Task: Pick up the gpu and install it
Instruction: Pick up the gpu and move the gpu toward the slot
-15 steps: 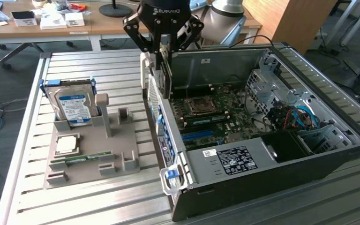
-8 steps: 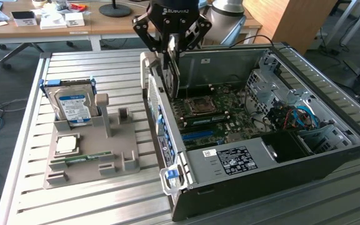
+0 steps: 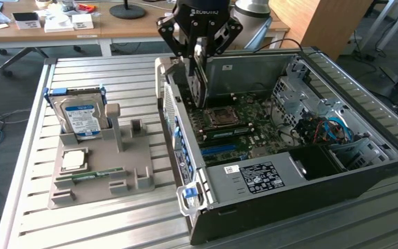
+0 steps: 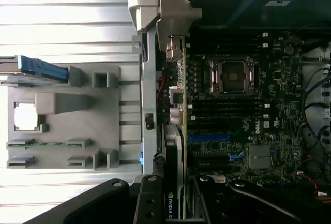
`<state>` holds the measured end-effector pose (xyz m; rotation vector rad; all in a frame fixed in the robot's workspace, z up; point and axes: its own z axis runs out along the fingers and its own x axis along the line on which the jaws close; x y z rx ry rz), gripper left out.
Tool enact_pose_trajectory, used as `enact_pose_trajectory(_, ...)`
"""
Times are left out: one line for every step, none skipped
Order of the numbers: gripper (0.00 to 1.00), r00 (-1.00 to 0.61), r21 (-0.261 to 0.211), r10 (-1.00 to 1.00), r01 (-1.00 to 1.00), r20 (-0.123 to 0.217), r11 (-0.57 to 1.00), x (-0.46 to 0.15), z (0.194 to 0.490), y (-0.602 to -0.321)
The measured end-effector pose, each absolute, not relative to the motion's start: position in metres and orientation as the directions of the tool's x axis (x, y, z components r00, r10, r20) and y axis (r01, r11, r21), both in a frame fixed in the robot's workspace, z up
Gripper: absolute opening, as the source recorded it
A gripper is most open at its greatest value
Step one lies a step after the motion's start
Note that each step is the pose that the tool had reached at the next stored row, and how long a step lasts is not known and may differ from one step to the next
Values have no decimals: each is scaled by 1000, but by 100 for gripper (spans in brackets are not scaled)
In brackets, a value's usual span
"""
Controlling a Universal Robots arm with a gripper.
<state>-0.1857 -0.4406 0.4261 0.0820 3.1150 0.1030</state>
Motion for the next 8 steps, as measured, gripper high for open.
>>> enact_pose_trajectory(27,-998,67,53,52,-22,996,-184,426,-441)
enact_pose_trajectory(27,-998,67,53,52,-22,996,-182,426,-441)
enact_pose_trajectory(27,-998,67,53,52,-22,996,-180,426,-441)
enact_pose_trajectory(27,-998,67,54,52,-22,996,-178,426,-441)
enact_pose_trajectory(27,-998,67,53,52,-22,996,-176,426,-441)
enact_pose_trajectory(27,-998,67,54,52,-22,996,-174,426,-441)
enact_pose_trajectory(27,-998,67,53,52,-22,996,-172,426,-441)
enact_pose_trajectory(27,-998,67,53,52,-22,996,-170,426,-441)
